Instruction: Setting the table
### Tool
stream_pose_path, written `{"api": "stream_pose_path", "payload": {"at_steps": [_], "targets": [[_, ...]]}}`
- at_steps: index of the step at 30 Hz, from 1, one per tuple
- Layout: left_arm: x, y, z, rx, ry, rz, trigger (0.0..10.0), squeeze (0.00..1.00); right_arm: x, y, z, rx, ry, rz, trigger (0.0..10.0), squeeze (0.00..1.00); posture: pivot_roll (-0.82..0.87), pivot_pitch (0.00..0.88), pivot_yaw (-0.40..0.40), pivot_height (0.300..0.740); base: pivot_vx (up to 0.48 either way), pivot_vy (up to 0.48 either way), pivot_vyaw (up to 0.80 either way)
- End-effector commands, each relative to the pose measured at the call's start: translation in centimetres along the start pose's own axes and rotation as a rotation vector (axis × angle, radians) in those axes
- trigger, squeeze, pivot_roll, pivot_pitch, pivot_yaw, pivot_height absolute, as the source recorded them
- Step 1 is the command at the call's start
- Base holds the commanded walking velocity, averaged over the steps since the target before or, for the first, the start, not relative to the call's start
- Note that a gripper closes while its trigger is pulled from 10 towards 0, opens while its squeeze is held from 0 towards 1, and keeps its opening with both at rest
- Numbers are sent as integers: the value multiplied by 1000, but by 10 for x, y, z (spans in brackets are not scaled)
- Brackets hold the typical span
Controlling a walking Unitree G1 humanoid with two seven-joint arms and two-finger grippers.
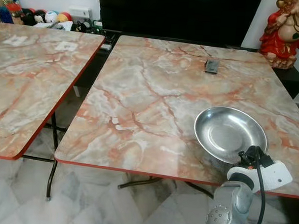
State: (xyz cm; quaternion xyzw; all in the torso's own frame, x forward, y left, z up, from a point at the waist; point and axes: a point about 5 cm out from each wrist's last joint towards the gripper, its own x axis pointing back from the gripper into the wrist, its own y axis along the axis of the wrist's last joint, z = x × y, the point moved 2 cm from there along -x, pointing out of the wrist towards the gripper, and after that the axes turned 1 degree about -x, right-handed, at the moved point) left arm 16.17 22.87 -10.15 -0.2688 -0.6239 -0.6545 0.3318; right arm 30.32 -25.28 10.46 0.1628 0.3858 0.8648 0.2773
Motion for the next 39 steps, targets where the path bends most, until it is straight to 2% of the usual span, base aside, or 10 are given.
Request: {"api": "stream_pose_path", "payload": {"at_steps": [1,5,23,37,38,39], "targets": [[2,-9,3,3,10,34,10000,0,0,1,0,-16,-18,-4,10000,0,-11,116,-36,740,0,0,0],[3,-9,2,-2,4,35,10000,0,2,-3,-8,-9,-59,13,10000,0,-14,118,-36,740,0,0,0],[3,-10,2,-9,1,37,10000,0,4,-20,-16,34,-100,85,10000,0,-8,121,-37,740,0,0,0],[2,-10,-4,-16,-12,39,10000,0,9,-24,-16,65,-87,117,10000,0,-20,119,-42,740,0,0,0],[2,-10,-4,-16,-12,39,10000,0,9,-25,-16,65,-87,117,10000,12,-21,118,-43,740,0,0,0],[2,-10,-5,-16,-13,39,10000,0,9,-25,-15,65,-85,119,10000,90,-22,118,-44,740,0,0,0]]}}
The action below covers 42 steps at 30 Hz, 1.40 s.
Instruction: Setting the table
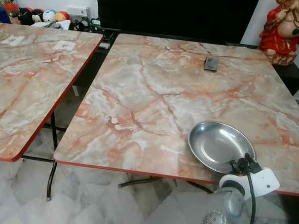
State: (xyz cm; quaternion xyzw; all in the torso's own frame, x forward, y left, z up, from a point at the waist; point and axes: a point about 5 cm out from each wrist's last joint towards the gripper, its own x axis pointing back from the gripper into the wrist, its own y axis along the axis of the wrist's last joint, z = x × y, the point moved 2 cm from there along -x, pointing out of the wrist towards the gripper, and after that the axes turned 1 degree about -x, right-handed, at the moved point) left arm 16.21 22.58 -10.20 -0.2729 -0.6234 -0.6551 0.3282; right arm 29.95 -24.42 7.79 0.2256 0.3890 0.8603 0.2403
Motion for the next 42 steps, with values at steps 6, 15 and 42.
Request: {"api": "stream_pose_path", "payload": {"at_steps": [6,15,42], "targets": [[2,-10,-3,-10,-8,39,10000,0,4,-5,1,17,9,30,10000,373,-25,114,-46,740,0,0,0],[1,-8,-9,-10,-19,37,10000,0,9,-1,3,66,40,25,10000,357,-39,102,-53,740,0,0,0],[0,-7,-11,-13,-25,37,10000,0,5,-2,-12,92,12,66,10000,380,-41,105,-58,740,0,0,0]]}}
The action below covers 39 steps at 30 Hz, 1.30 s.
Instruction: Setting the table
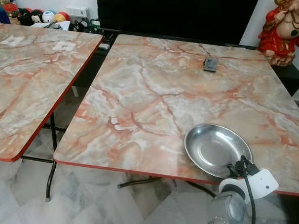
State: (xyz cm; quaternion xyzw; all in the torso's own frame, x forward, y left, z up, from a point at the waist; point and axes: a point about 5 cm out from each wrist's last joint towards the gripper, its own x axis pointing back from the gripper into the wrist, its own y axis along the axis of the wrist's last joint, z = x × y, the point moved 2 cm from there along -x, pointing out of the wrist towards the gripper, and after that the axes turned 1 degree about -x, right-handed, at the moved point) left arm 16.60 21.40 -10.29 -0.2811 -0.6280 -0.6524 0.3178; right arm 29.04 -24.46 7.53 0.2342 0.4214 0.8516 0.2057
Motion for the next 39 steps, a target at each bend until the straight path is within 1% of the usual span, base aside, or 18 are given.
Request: {"api": "stream_pose_path", "payload": {"at_steps": [1,3,4,6,7,8,14,20,21,25,35,36,37,38,39], "targets": [[2,-9,0,-11,3,42,10000,0,-1,-3,-5,13,-12,22,10000,380,-42,106,-58,740,0,0,0],[2,-10,0,-11,2,44,10000,0,-1,-3,-5,17,-11,25,10000,384,-42,106,-58,740,0,0,0],[2,-10,-1,-11,1,45,10000,0,-1,-3,-5,17,-10,27,10000,510,-42,107,-58,740,0,0,0],[2,-11,-1,-10,0,46,10000,0,0,-4,-5,15,-9,29,10000,620,-40,109,-58,740,0,0,0],[2,-11,-1,-10,0,47,10000,0,0,-4,-5,15,-8,30,10000,643,-40,111,-59,740,0,0,0],[2,-11,-1,-9,0,47,10000,0,1,-5,-5,16,-8,32,10000,765,-40,111,-59,740,0,0,0],[3,-12,-1,-8,2,50,10000,0,2,-5,-3,14,5,40,10000,808,-41,115,-57,740,0,0,0],[3,-12,0,-9,4,50,10000,0,4,-3,-2,15,10,28,10000,796,-41,116,-57,740,0,0,0],[3,-12,0,-11,2,51,10000,0,4,1,-2,30,26,-1,10000,804,-41,114,-57,740,0,0,0],[3,-12,-1,-20,-3,54,10000,0,8,6,0,28,40,-28,10000,800,-41,112,-56,740,0,0,0],[3,-12,-1,-20,-3,54,10000,0,9,6,1,32,45,-26,10000,800,-42,112,-56,740,0,0,0],[3,-13,-2,-21,-4,58,10000,0,14,15,4,111,80,-87,10000,745,-41,111,-58,740,0,0,0],[3,-13,-2,-21,-5,59,10000,0,15,18,5,122,85,-102,10000,745,-41,111,-58,740,0,0,0],[3,-13,-2,-21,-5,61,10000,0,16,23,5,151,99,-132,10000,722,-43,113,-57,740,0,0,0],[3,-13,-2,-21,-5,61,10000,0,16,23,5,151,99,-132,10000,722,-43,113,-57,740,0,0,0]]}}
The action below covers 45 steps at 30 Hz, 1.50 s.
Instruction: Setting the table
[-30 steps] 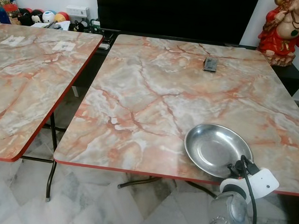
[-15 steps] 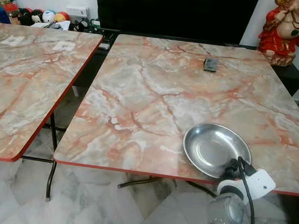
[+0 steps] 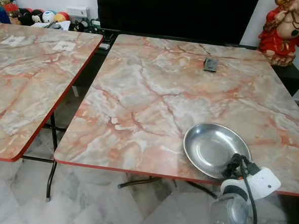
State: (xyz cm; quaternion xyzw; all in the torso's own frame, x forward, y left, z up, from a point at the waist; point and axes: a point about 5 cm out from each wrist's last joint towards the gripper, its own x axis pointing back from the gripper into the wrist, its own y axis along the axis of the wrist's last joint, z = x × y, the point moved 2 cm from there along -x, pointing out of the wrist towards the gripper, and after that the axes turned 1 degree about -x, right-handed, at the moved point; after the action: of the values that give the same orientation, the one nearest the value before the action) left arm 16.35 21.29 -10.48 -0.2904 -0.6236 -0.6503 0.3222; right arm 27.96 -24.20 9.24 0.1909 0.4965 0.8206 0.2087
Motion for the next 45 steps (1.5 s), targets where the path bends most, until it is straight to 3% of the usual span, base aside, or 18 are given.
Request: {"api": "stream_pose_path", "payload": {"at_steps": [1,2,3,7,15,17,19,20,25,32,45], "targets": [[2,-11,-1,-15,1,42,10000,0,2,12,1,54,27,-64,10000,671,-45,114,-56,740,0,0,0],[2,-11,-1,-15,1,42,10000,0,2,12,1,54,27,-64,10000,671,-45,114,-56,740,0,0,0],[2,-11,0,-14,2,44,10000,0,2,16,7,119,86,-86,10000,0,-54,116,-50,740,0,0,0],[3,-12,0,-13,3,47,10000,0,1,27,17,219,195,-138,10000,0,-60,116,-47,740,0,0,0],[3,-11,3,-13,10,49,10000,0,3,37,13,229,184,-162,10000,0,-62,113,-41,740,0,0,0],[2,-10,4,-11,13,46,10000,0,8,33,31,257,297,-169,10000,0,-72,115,-32,740,0,0,0],[2,-9,5,-9,14,43,10000,0,9,30,36,256,326,-162,10000,0,-92,119,-17,740,0,0,0],[2,-8,6,-12,15,38,10000,0,10,24,48,269,381,-149,10000,0,-110,120,-8,740,0,0,0],[2,-4,10,-28,23,25,10000,0,10,22,67,332,499,-155,10000,0,-93,108,-14,740,0,0,0],[1,2,19,-18,51,7,10000,0,6,17,58,332,440,-147,10000,0,-66,92,1,740,0,0,0],[0,7,18,-1,49,-15,10000,0,13,4,64,351,486,-124,10000,0,-62,68,13,740,0,0,0]]}}
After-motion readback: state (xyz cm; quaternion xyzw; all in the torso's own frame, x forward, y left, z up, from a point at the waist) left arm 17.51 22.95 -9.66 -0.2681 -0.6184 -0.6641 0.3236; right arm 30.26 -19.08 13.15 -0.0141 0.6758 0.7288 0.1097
